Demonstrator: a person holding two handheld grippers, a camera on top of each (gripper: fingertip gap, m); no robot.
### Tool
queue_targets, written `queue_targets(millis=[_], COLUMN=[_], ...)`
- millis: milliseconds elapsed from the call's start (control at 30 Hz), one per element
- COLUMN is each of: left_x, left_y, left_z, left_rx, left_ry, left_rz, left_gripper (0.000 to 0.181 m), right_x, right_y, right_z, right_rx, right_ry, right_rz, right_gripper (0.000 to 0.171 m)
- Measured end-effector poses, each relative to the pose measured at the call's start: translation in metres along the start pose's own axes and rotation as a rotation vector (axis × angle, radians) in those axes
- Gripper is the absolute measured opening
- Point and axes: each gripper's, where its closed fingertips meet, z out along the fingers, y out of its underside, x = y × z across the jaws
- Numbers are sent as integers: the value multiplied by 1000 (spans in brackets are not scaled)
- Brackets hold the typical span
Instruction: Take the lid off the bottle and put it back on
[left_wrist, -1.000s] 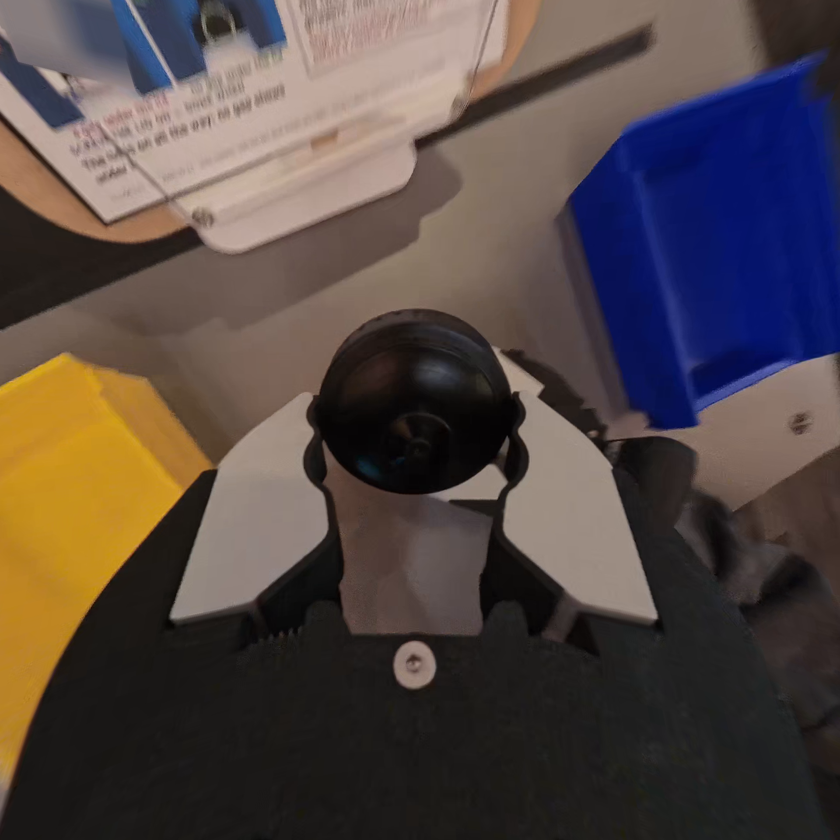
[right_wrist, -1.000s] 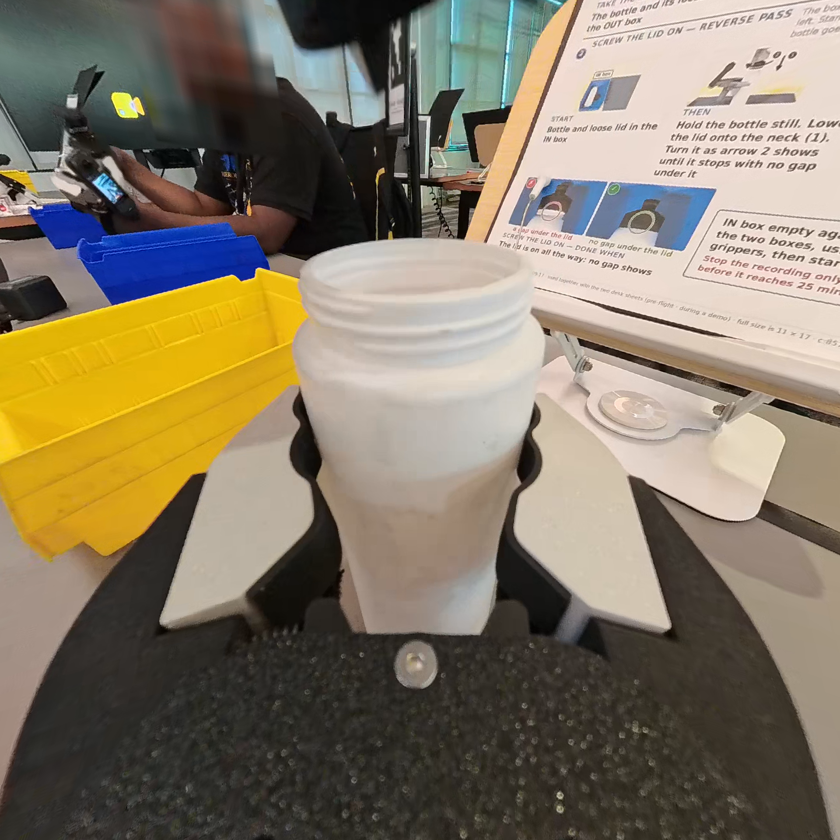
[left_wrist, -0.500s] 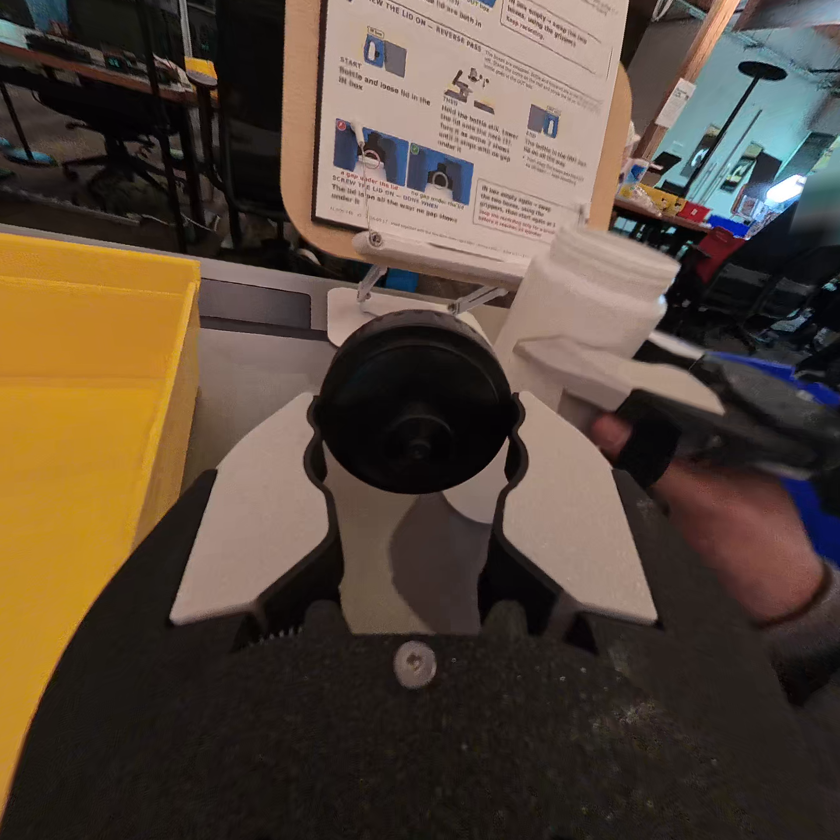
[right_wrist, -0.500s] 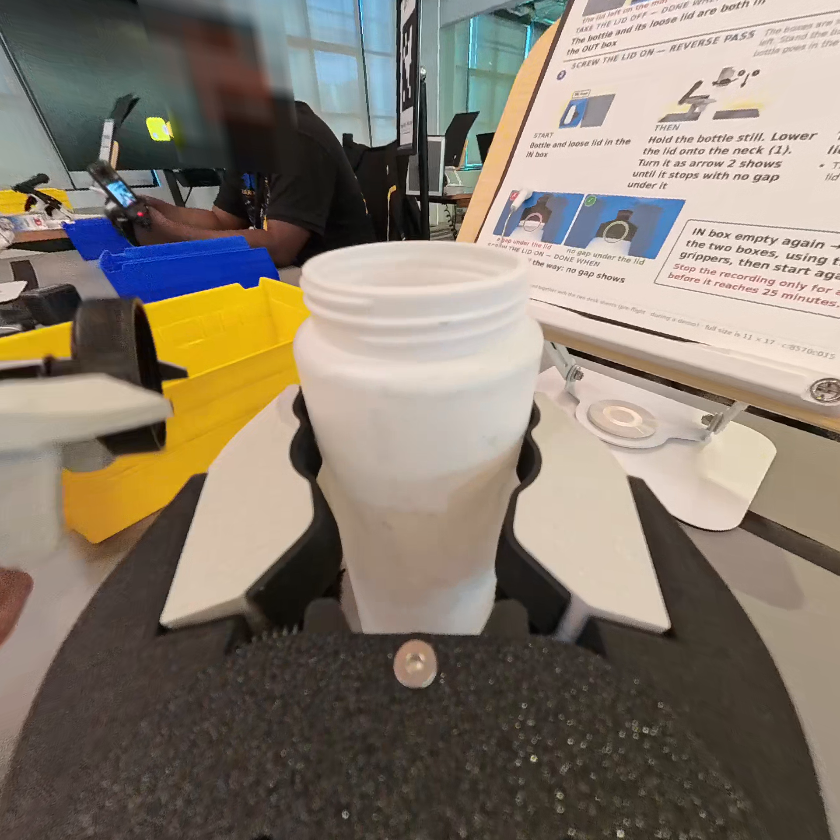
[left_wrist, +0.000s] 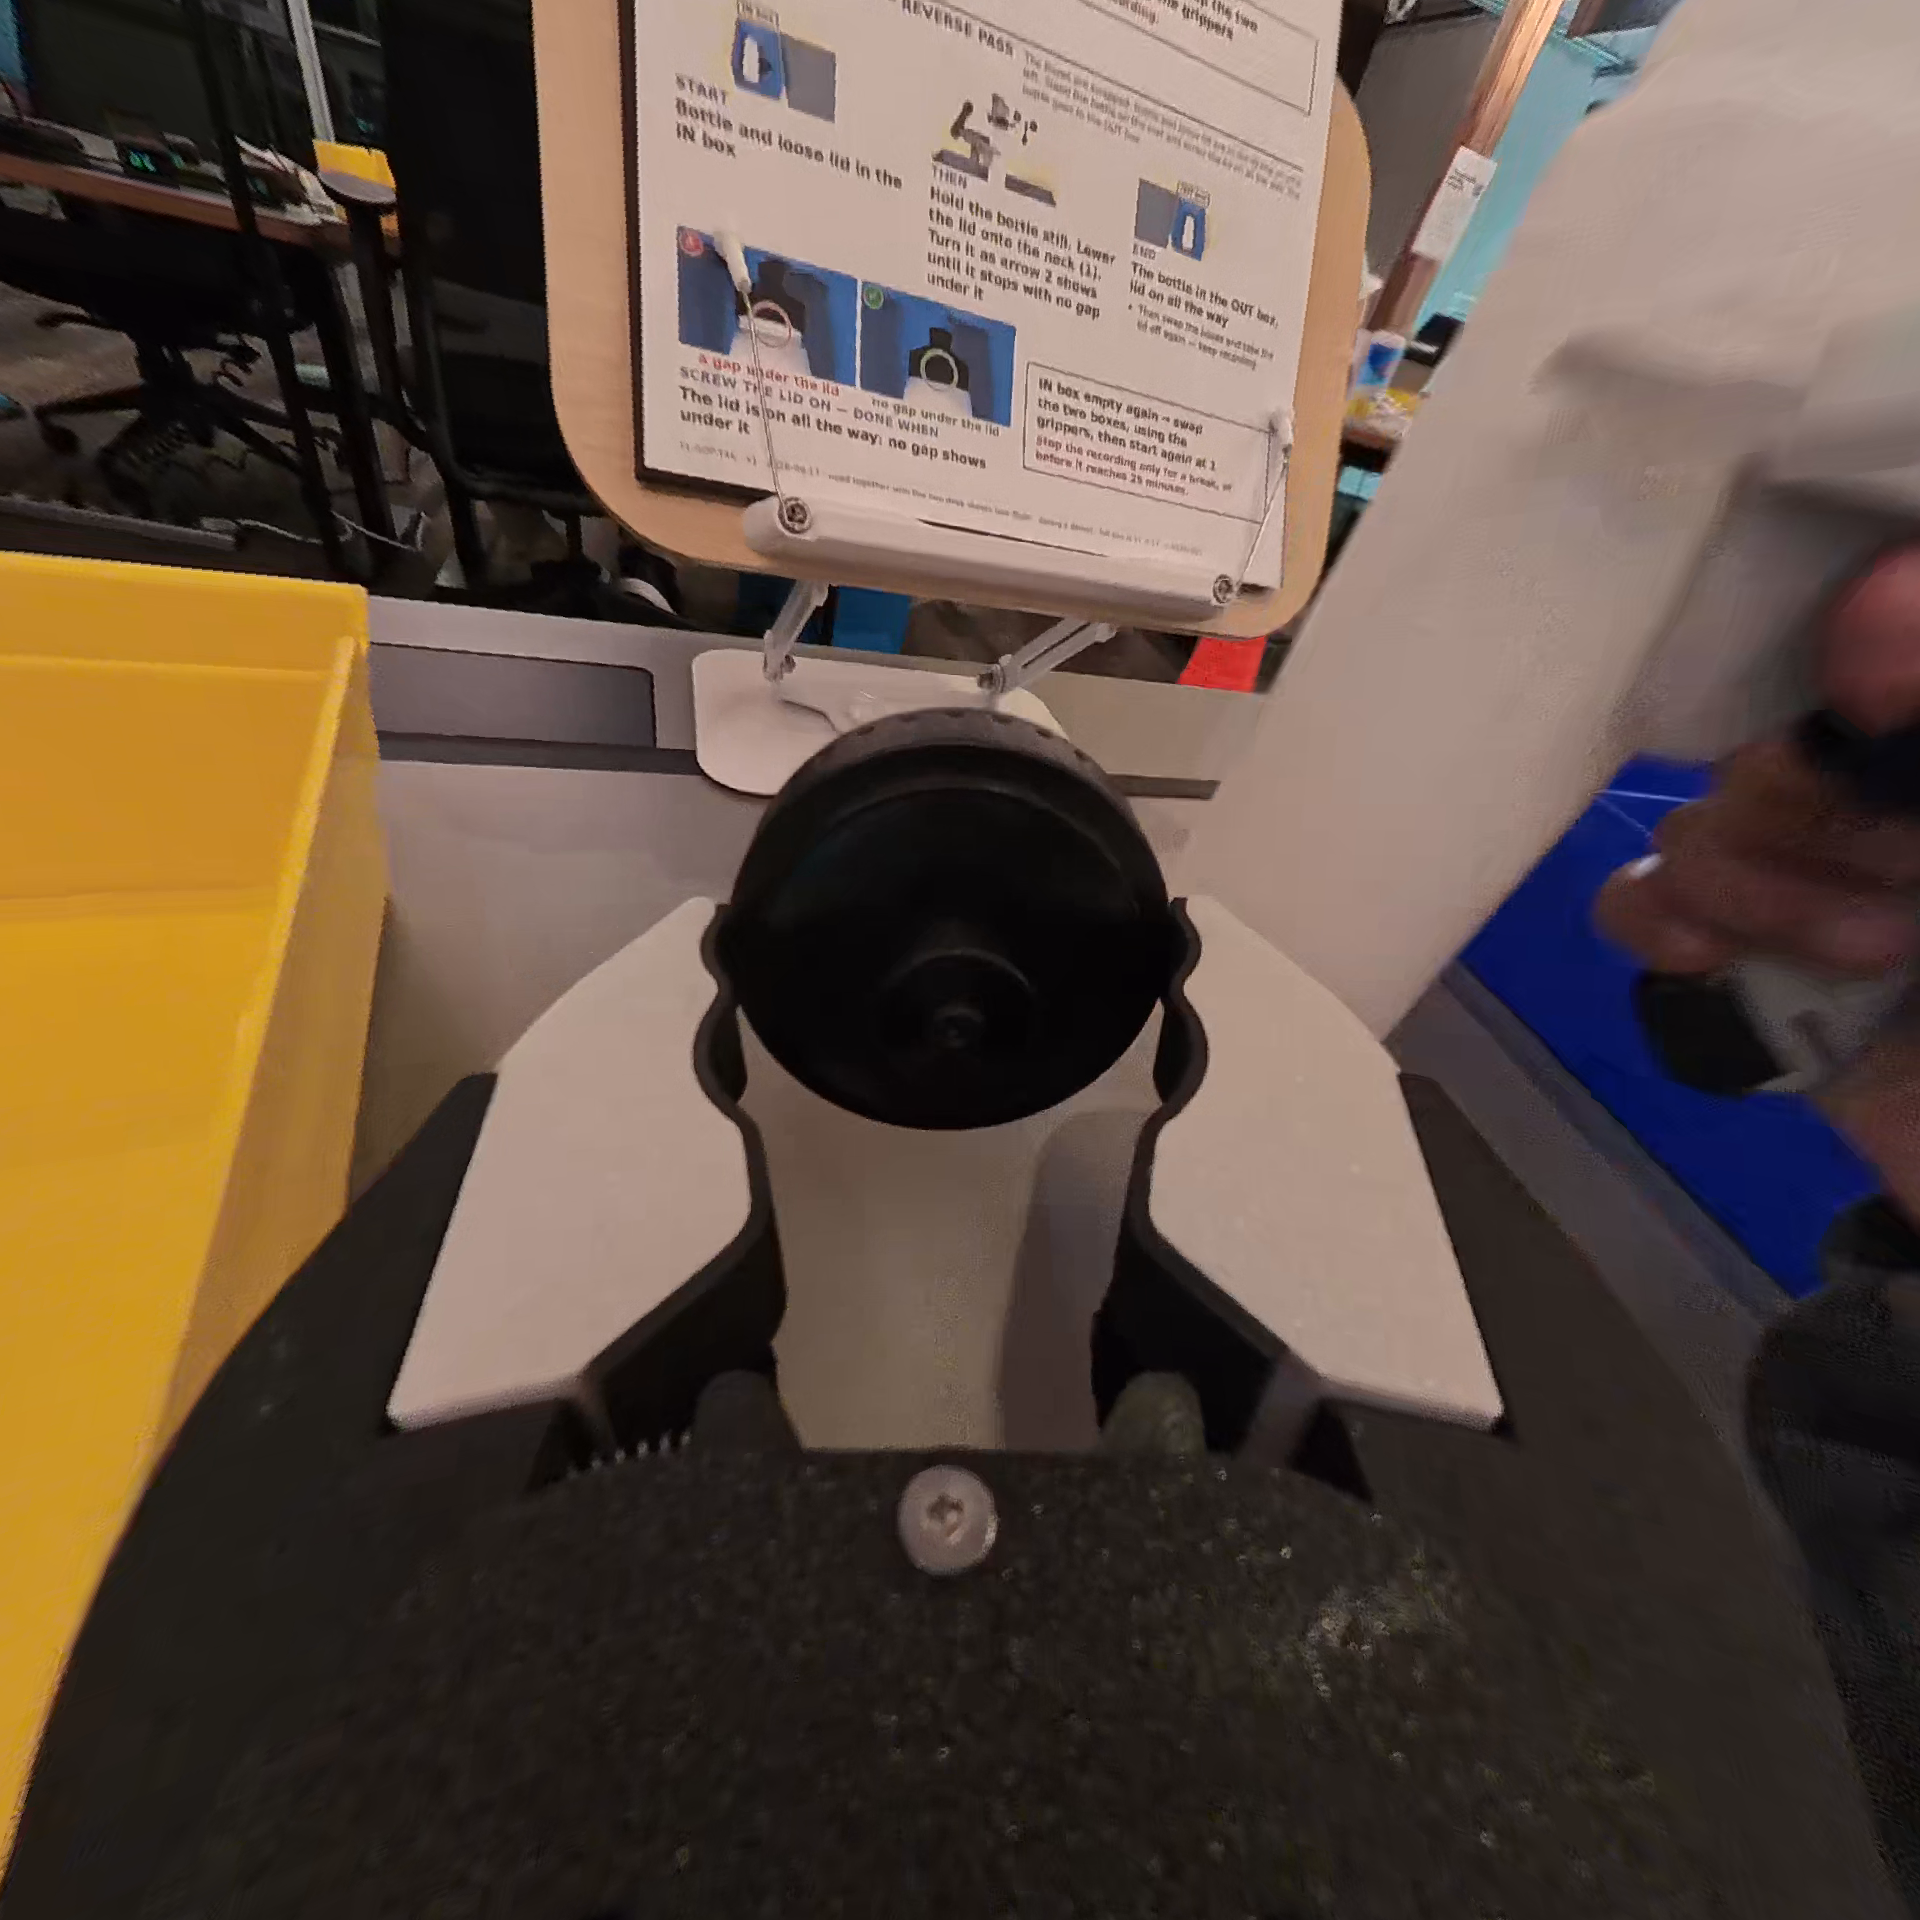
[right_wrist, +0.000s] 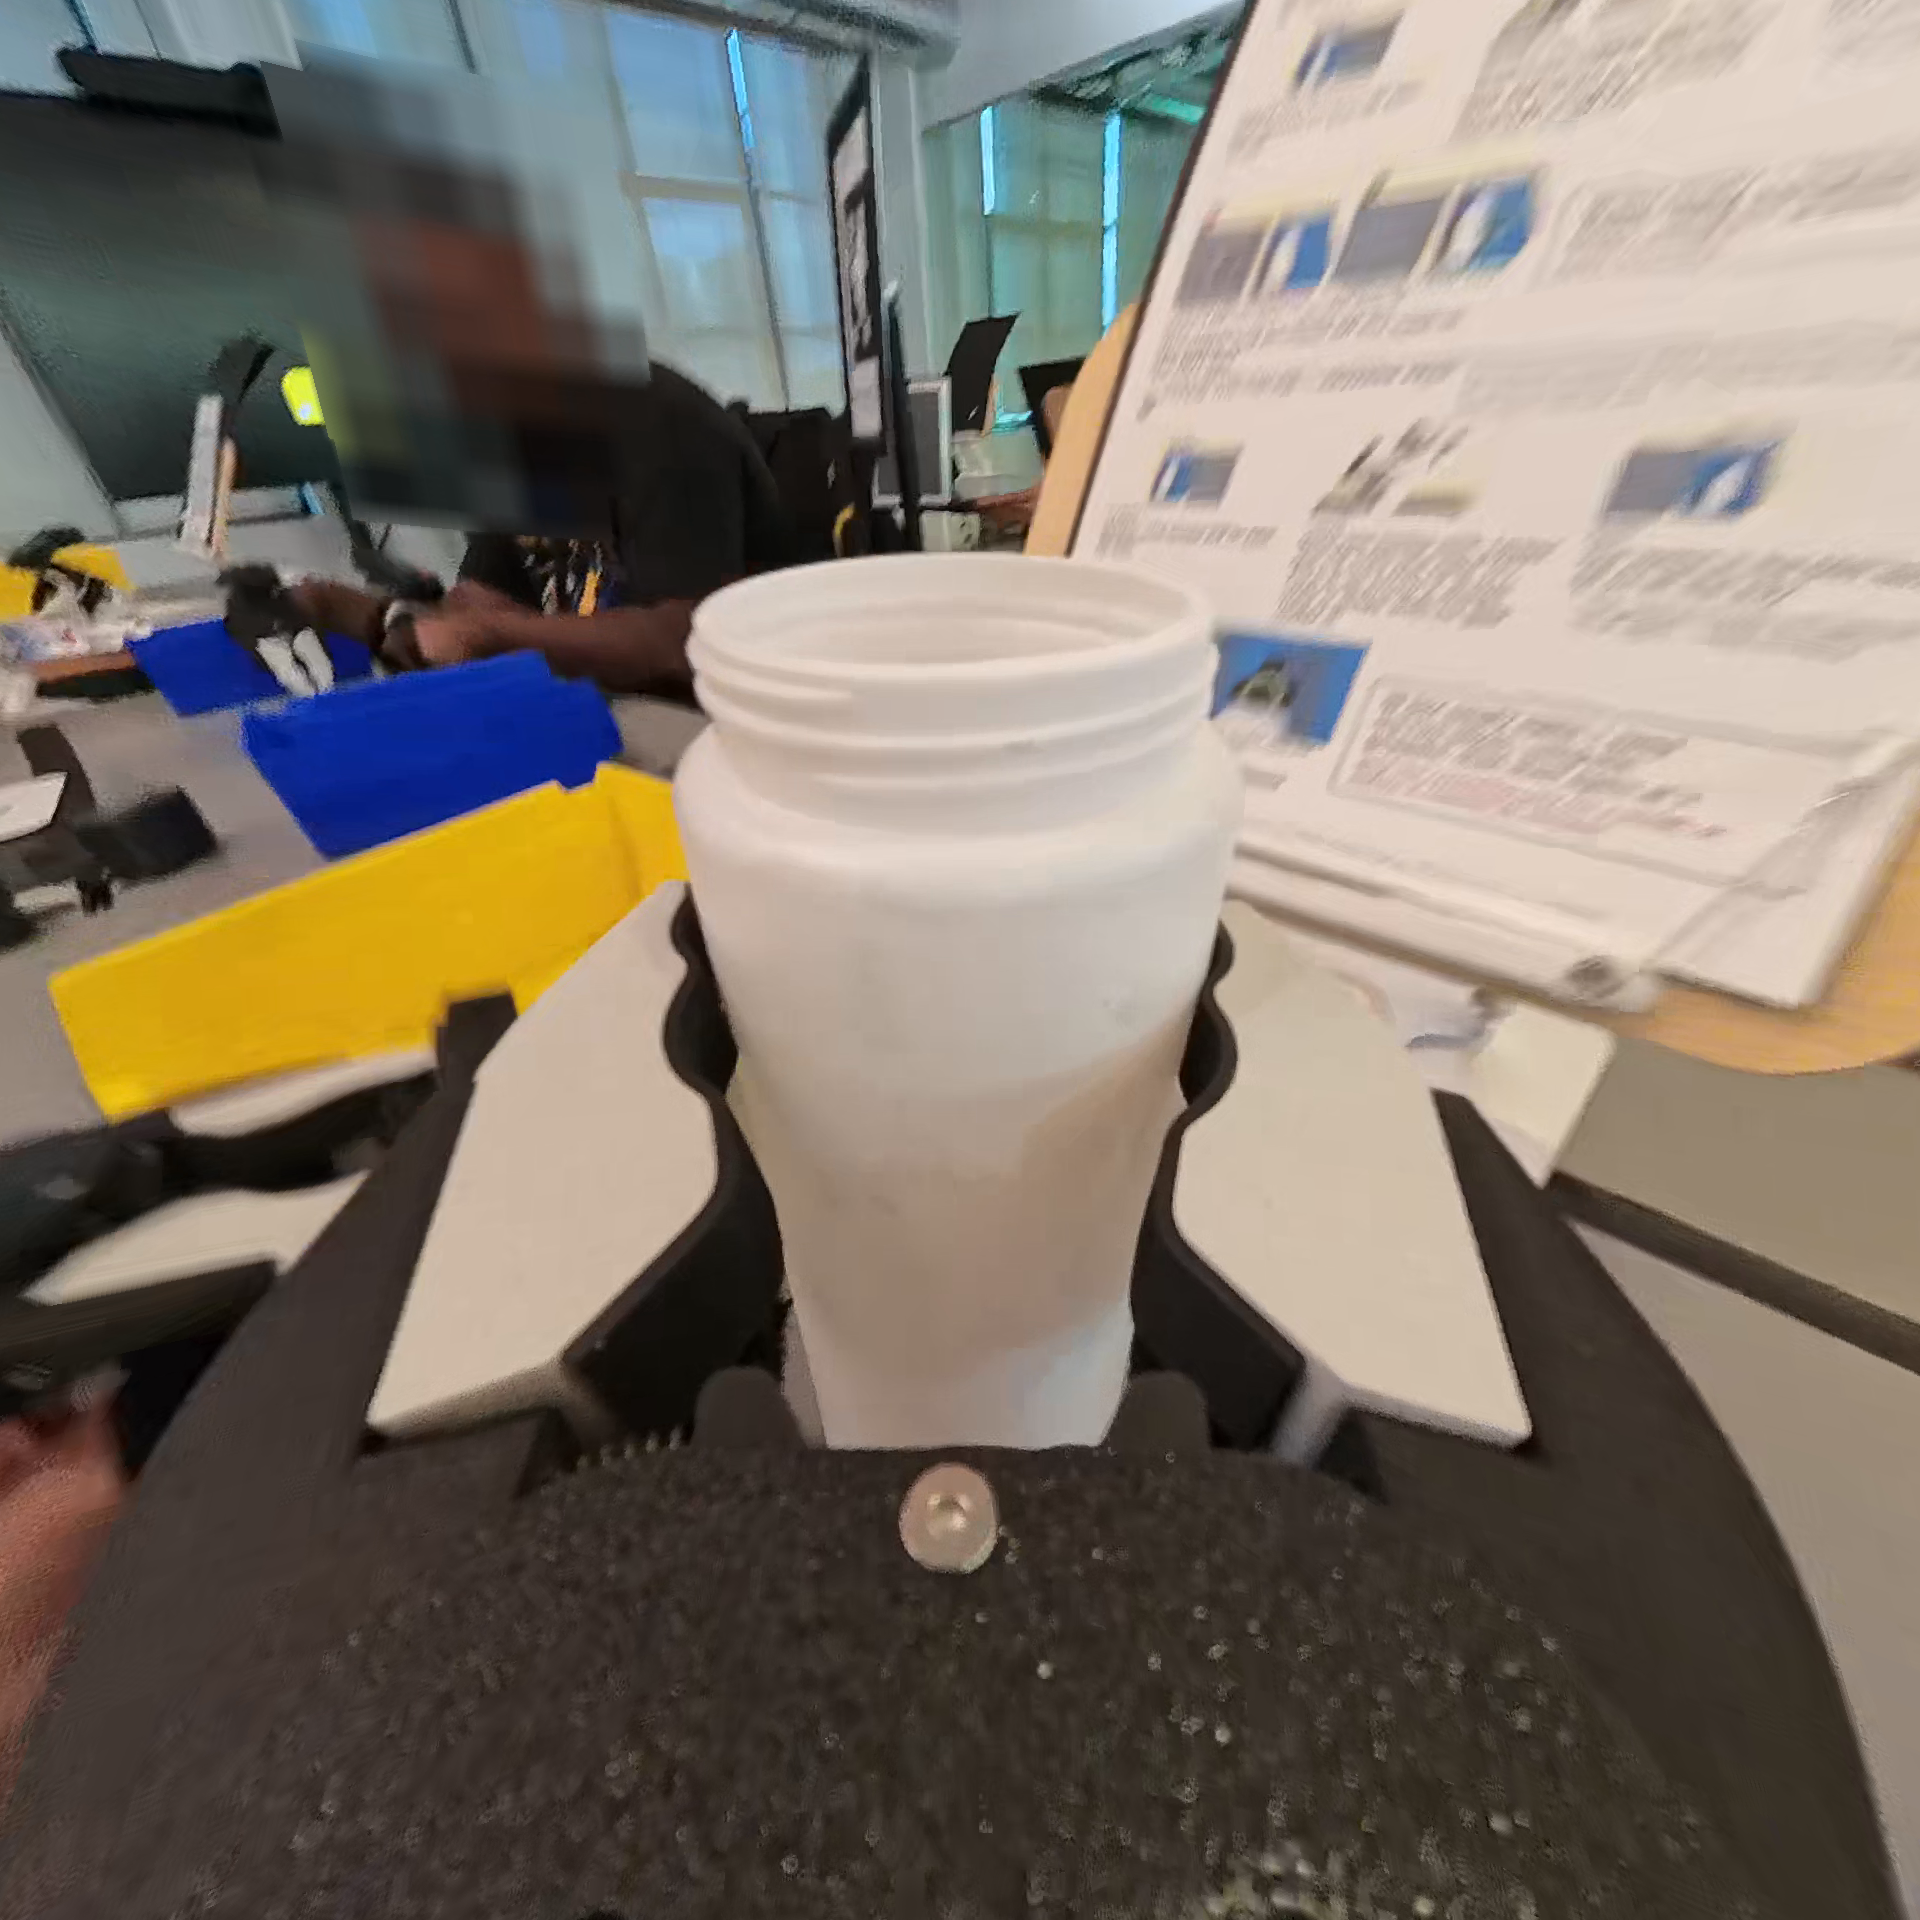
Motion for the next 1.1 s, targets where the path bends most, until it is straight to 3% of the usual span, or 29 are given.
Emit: queue_targets(millis=[100,200,333,500,633,800,967,1100], left_x=[3,6,4,0,-2,-1,1,5], left_y=[-1,-4,-5,-4,0,6,10,12], left_z=[2,-1,-2,0,4,9,12,13], left_rx=[-7,8,10,-1,-19,-45,-66,-82], left_ry=[21,32,29,27,32,28,39,54], left_rz=[-24,-20,-26,-53,-80,-66,-66,-63], left_gripper=[77,77,77,77,77,77,77,77], right_x=[14,53,141,234,260,258,266,274], right_y=[-76,-138,-166,-94,-17,64,98,119], right_z=[-45,-94,-141,-180,-195,-185,-167,-168], right_rx=[61,-3,-184,-710,-1035,-1370,-1507,-1589], right_ry=[76,203,354,474,485,297,197,122], right_rz=[-12,9,82,71,-50,-377,-624,-693], right_gripper=[86,87,87,87,87,87,87,87])
